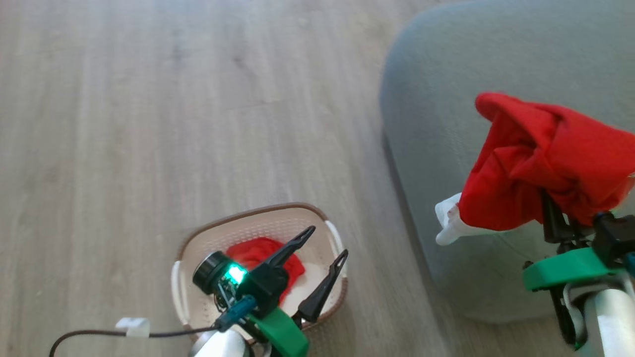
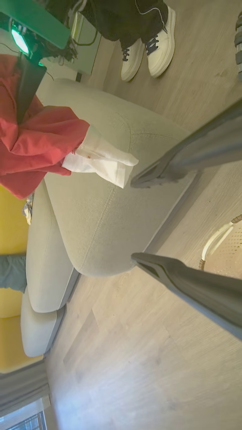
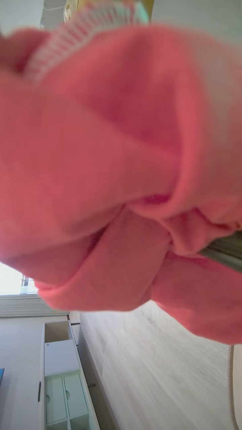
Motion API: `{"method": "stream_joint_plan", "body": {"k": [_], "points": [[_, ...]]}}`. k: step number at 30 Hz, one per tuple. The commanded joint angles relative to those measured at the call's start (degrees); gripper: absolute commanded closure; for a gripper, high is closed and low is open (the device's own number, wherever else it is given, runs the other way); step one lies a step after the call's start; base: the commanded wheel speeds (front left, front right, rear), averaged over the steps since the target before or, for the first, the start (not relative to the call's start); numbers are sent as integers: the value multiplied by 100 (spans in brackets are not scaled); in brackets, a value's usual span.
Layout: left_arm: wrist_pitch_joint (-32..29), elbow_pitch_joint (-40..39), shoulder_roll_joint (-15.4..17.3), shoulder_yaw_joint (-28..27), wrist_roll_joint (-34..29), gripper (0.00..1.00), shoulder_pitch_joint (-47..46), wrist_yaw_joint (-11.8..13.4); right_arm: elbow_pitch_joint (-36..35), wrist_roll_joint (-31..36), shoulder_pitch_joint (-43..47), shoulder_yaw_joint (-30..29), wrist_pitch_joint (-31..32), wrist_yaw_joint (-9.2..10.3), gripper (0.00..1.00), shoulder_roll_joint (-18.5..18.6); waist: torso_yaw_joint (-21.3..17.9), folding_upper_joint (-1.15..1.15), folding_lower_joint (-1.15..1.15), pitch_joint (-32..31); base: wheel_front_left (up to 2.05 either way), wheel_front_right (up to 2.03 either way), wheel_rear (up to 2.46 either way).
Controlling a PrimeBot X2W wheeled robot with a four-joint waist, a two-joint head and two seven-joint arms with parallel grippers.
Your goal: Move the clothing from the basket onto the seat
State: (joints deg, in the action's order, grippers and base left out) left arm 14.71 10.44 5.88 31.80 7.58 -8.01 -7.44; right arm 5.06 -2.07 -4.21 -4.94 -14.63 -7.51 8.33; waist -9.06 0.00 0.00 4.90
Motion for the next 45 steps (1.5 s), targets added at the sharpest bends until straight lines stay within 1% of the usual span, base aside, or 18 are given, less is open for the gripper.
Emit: {"method": "stream_joint_plan", "body": {"k": [1, 9, 15, 20, 25, 33, 37, 41, 45], "points": [[29, -204, 25, -143, -34, 0, -266, -4, -250, 16, -290, 87, -37, 2, 100, 11, -371, 0, 0, 184, 0, 0, 0], [29, -284, 140, 162, -40, 0, -515, -4, -354, 43, -293, -90, -37, 2, 100, -96, -1042, 0, 0, 527, 0, 0, 0], [29, -331, 187, 203, -36, 0, -588, -4, -429, 29, -300, -210, -37, 2, 100, -185, -1416, 0, 0, 705, 0, 0, 0], [29, -351, 195, 252, -28, 0, -595, -4, -436, 36, -280, -230, -37, 2, 100, -222, -1598, 0, 0, 756, 0, 0, 0], [29, -370, 223, 256, -26, 0, -557, -4, -438, 44, -283, -242, -37, 2, 100, -250, -1638, 0, 0, 761, 0, 0, 0], [29, -421, 169, 245, -41, 0, -600, -4, -452, 27, -334, -335, -37, 2, 100, -273, -1529, 0, 0, 811, 0, 0, 0], [29, -454, 197, 272, -63, 0, -681, -4, -474, -147, -478, -556, -37, 2, 100, -273, -1461, 0, 0, 976, 0, 0, 0], [29, -514, 332, 289, -84, 0, -788, -4, -621, -215, -840, -748, -37, 2, 100, -137, -1439, 0, 0, 1323, 0, 0, 0], [29, -608, 649, 436, -123, 0, -945, -4, -766, -387, -1376, -1065, -37, 2, 100, 37, -1400, 0, 0, 1789, 0, 0, 0]]}}
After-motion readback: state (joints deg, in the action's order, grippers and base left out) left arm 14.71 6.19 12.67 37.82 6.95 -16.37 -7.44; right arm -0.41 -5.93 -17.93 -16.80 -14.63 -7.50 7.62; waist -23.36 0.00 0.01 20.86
